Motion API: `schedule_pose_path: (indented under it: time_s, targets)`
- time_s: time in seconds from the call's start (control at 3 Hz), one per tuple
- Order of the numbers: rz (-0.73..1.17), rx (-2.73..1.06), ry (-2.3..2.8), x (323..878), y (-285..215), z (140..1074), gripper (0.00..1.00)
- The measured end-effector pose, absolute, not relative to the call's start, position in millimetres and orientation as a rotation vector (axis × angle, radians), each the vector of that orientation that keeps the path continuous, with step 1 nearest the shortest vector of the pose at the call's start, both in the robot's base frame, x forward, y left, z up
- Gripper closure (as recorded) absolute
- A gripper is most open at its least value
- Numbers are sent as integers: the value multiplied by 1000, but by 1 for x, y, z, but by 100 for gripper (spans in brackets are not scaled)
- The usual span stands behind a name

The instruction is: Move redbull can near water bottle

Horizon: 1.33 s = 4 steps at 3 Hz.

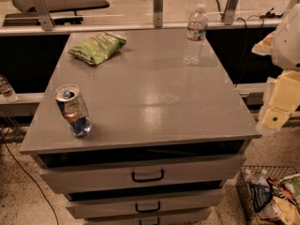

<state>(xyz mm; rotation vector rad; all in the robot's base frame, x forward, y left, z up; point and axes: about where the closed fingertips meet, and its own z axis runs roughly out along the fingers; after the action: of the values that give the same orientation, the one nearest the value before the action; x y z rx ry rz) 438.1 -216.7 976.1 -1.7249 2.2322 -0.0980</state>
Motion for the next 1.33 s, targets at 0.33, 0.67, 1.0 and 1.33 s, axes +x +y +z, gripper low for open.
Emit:
schedule_pose_path:
  time_s: [0.33, 0.67, 1.0, 1.33]
  targets:
    - [-98, -1725, 2232, 438, -217, 976, 0]
    - [-76, -1726, 2202, 443, -210, 975, 0]
    - [56, -1789, 2093, 462, -167, 949, 0]
    - [281, -1902, 1914, 480, -97, 915, 0]
